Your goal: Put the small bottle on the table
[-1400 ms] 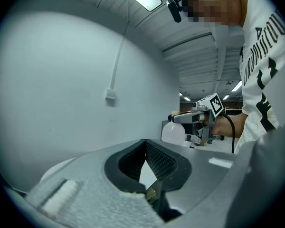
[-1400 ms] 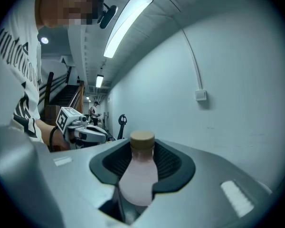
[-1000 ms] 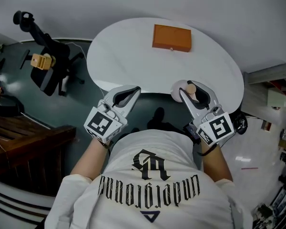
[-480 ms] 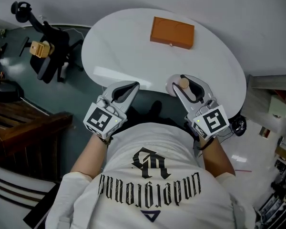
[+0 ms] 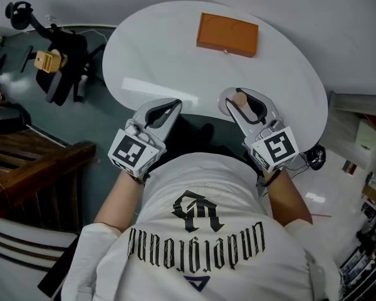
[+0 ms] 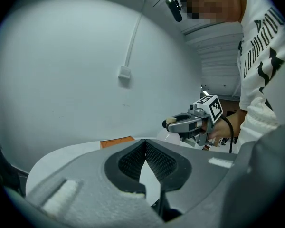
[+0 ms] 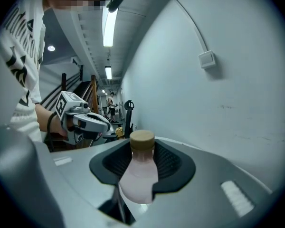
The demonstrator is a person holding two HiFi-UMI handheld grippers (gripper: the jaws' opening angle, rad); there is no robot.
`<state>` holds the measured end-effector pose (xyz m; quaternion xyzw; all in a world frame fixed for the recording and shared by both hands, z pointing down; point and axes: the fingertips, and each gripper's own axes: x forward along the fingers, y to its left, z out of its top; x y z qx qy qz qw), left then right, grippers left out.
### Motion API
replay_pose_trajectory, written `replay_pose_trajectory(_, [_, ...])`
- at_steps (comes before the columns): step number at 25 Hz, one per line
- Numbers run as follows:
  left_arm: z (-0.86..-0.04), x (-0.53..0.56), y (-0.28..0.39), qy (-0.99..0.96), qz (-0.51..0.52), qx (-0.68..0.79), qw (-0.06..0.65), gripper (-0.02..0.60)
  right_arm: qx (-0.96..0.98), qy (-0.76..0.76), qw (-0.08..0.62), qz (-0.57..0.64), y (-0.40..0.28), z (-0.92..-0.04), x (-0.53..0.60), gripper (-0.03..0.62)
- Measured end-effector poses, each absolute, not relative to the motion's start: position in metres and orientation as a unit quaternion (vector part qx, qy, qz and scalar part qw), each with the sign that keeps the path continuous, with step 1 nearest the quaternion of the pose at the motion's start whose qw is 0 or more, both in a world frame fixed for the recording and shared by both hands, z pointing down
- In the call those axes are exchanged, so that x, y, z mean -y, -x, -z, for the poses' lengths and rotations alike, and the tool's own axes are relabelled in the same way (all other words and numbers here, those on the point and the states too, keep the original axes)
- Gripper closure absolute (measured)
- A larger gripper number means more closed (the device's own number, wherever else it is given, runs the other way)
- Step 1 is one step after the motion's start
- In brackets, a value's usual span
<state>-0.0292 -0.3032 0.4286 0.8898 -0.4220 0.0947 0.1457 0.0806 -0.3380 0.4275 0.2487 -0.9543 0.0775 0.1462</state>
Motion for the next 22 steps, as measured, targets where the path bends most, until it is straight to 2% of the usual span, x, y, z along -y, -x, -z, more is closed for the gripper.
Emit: replay_pose_trajectory(22, [-0.5,0.362,0.037,-0.904,-0.116,0.37,0.181,0.574,0.933,-0.254,0.232,-0.107,-0.059,-0.529,0.392,0.456])
